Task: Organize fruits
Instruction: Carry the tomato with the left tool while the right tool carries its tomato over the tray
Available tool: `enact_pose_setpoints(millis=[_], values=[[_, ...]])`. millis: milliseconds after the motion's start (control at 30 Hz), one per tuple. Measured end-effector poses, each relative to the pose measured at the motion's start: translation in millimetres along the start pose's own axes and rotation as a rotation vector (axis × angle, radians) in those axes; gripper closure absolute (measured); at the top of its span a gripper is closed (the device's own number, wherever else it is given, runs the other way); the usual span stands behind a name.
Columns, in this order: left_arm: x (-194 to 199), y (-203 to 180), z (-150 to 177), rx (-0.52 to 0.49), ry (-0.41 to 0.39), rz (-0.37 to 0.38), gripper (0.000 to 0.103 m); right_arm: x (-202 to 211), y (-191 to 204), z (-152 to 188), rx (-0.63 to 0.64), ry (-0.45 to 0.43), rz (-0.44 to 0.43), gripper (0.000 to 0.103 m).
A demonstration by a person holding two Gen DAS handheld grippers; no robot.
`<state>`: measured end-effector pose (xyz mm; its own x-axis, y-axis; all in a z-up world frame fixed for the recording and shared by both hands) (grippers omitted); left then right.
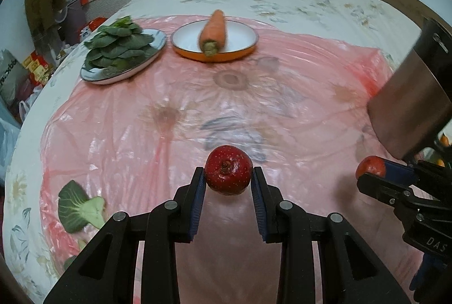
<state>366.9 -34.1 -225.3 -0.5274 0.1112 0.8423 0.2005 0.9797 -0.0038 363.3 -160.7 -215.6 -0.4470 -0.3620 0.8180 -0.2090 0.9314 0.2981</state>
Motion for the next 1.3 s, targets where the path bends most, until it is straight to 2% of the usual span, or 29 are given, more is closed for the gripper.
enact_pose_setpoints(millis=[433,700,1033,1300], values=[[20,-54,2,-0.036,-0.02,0.034,0.075,32,-24,25,-0.032,-0.025,0.034,0.071],[51,-83,-2,-0.058,-0.088,0.048,0.075,66,-36,32,-0.007,-0.076,0.057,0.071],[71,-107,14,-0.085,-0.127,0.056,0.075,97,-44,47,0.01,-0.132,0.074,0.071],[92,-128,29,-0.109,-0.187,0.064,0.075,125,-49,62,0.017,-0.206,0.094,0.071]])
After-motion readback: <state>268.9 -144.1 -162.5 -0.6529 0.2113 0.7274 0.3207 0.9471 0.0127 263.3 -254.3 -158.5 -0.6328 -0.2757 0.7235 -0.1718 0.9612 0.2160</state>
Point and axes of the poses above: each gripper's, at about its wrist camera, not at the fingertips, and x roughly against the way its jaws point, y to its left, z to its underside, the point moved 10 cm from there along -x, roughly the way its jaws point, and after that the axes turned 7 degrees about -x, right-handed, at the moved point
